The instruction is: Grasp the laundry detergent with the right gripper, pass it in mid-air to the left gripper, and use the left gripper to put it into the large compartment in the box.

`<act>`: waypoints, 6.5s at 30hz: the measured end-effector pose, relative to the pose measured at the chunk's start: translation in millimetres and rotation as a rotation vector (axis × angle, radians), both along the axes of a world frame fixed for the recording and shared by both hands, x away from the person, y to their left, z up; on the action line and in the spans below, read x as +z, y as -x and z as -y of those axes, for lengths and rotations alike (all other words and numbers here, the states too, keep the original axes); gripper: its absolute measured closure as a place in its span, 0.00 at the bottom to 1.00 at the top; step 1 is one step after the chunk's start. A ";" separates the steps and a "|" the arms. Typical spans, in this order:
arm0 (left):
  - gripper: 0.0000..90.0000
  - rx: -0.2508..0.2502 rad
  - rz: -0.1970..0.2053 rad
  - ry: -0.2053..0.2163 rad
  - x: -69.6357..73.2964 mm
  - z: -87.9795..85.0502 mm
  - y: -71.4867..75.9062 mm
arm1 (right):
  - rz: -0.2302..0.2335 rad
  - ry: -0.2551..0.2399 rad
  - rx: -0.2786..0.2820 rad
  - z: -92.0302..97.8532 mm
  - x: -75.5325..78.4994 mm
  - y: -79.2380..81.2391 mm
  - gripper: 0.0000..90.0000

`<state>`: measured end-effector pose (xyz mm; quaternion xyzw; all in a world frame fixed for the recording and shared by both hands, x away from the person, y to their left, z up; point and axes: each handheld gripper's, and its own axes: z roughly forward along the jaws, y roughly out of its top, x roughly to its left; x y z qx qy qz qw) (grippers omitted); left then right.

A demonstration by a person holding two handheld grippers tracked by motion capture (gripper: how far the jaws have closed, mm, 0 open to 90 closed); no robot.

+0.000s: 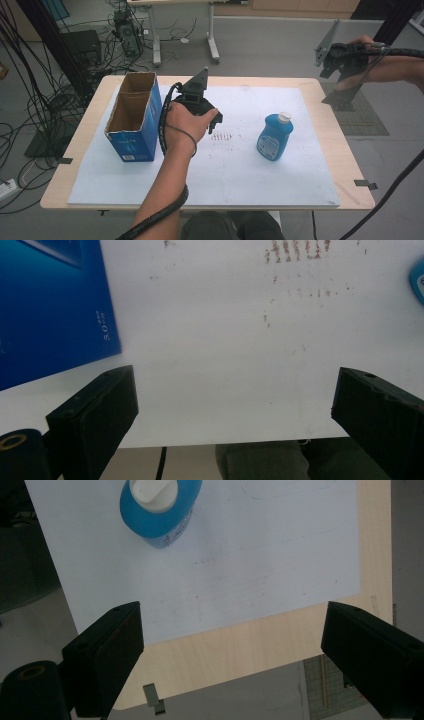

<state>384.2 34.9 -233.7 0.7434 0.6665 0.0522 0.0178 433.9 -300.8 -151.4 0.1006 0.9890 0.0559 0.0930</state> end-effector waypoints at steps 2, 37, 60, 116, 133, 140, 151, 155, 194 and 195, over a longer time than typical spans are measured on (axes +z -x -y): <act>0.06 -0.001 -0.001 0.000 0.1 0.1 0.1 | 0.002 0.001 0.000 -0.3 0.0 0.3 0.11; 0.06 0.001 0.008 0.007 1.3 -2.4 1.6 | -0.019 0.006 -0.004 4.0 -6.7 5.0 0.10; 0.06 -0.022 0.012 0.021 3.7 0.4 6.8 | -0.035 -0.088 -0.085 31.1 -35.3 23.6 0.08; 0.06 -0.015 0.012 0.033 -3.3 -9.8 16.3 | 0.091 -0.579 -0.384 14.5 -195.7 85.7 0.04; 0.06 -0.009 0.010 0.029 -5.8 -12.3 16.6 | 0.170 -0.655 -0.446 -5.8 -218.4 86.7 0.03; 0.06 -0.012 0.006 0.029 -8.5 -11.5 16.5 | 0.196 -0.696 -0.469 -14.5 -225.0 85.7 0.03; 0.06 -0.011 0.001 0.027 -11.5 -12.0 15.3 | 0.253 -0.734 -0.505 -25.7 -238.0 85.1 0.03; 0.06 -0.018 0.000 0.026 -11.9 -11.4 15.0 | 0.280 -0.751 -0.524 -29.2 -240.4 84.8 0.03; 0.06 -0.025 0.000 0.022 -14.7 -6.4 13.8 | 0.374 -0.841 -0.560 -35.6 -248.5 76.5 0.02; 0.06 -0.025 0.001 0.021 -14.3 -6.1 13.6 | 0.376 -0.840 -0.558 -35.7 -248.3 76.4 0.02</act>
